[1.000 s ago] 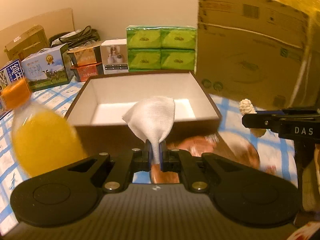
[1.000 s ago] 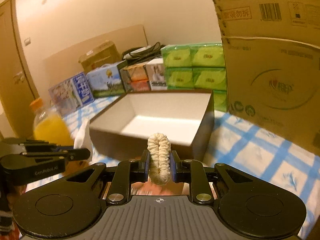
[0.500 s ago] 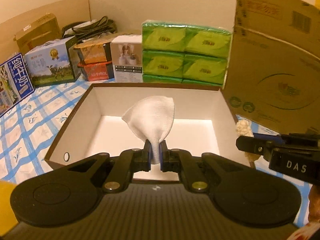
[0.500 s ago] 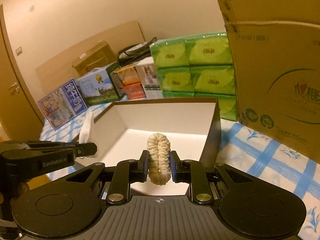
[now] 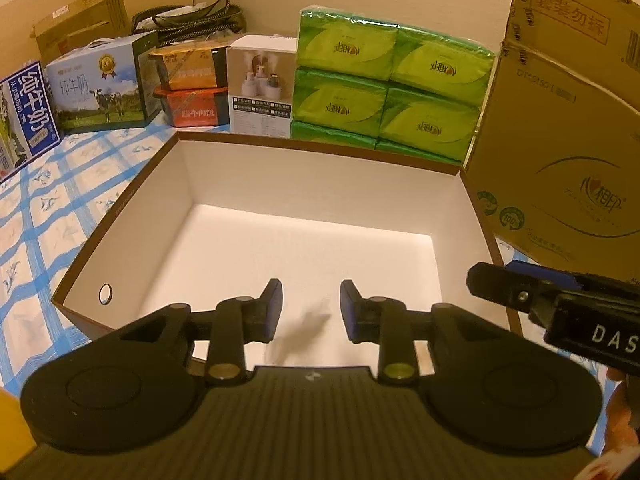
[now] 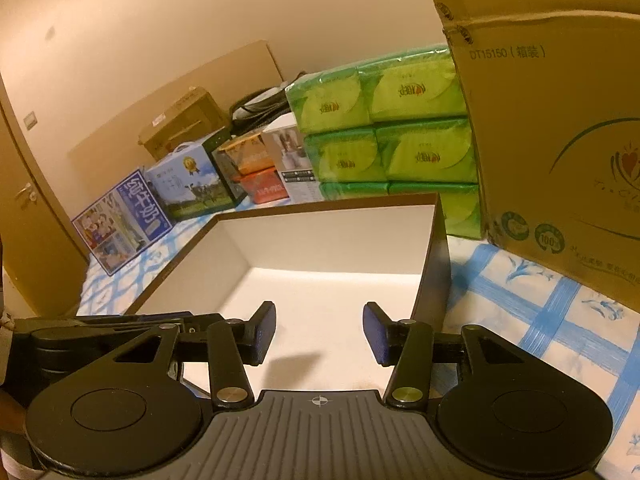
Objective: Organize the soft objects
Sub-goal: 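Carry the white cloth and scrunchie into the open box and release both, then move both tools back toward the pile on the bed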
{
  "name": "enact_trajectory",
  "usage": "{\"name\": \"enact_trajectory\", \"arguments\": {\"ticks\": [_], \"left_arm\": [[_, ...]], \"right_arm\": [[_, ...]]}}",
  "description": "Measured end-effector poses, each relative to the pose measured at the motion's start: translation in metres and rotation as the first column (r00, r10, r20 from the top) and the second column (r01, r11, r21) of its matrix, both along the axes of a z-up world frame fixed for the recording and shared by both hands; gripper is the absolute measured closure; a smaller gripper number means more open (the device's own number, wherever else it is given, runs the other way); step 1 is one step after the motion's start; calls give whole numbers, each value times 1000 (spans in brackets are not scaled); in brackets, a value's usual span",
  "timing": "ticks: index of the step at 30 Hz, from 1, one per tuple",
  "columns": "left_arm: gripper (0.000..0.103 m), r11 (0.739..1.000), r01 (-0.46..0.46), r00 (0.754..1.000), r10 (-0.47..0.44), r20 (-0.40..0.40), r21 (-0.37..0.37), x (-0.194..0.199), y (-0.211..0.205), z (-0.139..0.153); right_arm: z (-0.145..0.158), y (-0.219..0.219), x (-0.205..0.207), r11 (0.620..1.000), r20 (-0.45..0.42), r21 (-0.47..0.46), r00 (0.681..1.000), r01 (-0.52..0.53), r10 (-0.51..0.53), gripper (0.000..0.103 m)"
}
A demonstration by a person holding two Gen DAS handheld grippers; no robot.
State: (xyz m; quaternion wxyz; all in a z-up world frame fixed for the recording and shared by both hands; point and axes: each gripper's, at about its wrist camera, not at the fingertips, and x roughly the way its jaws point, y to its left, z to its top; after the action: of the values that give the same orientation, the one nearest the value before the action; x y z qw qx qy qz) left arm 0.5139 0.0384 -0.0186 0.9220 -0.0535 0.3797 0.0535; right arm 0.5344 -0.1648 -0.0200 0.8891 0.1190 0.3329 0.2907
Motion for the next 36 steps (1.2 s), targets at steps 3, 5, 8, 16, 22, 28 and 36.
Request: {"name": "enact_trajectory", "arguments": {"ticks": [3, 5, 8, 16, 22, 28, 36], "left_arm": [[74, 1000, 5, 1000, -5, 1, 6, -2, 0, 1], [74, 1000, 9, 1000, -8, -2, 9, -4, -1, 1], [73, 1000, 9, 1000, -9, -7, 16, -9, -3, 2], [73, 999, 37, 999, -37, 18, -9, -37, -11, 13], [72, 996, 79, 996, -77, 47, -37, -73, -18, 23], [67, 989, 132, 988, -127, 85, -61, -120, -21, 31], [65, 987, 158, 980, -153, 130, -33, -191, -11, 35]], "right_arm": [[0, -2, -1, 1000, 3, -12, 1000, 2, -2, 54], [0, -5, -3, 1000, -1, -12, 1000, 3, -3, 54], [1, -10, -8, 1000, -4, -13, 1000, 5, -5, 54], [13, -27, -33, 1000, 8, 4, 1000, 17, -17, 54], [27, -48, -65, 999, 26, 44, 999, 24, -26, 54], [37, -65, -108, 997, 52, 70, 998, 14, -18, 54], [34, -88, -166, 993, 31, 116, 999, 24, -28, 54]]}}
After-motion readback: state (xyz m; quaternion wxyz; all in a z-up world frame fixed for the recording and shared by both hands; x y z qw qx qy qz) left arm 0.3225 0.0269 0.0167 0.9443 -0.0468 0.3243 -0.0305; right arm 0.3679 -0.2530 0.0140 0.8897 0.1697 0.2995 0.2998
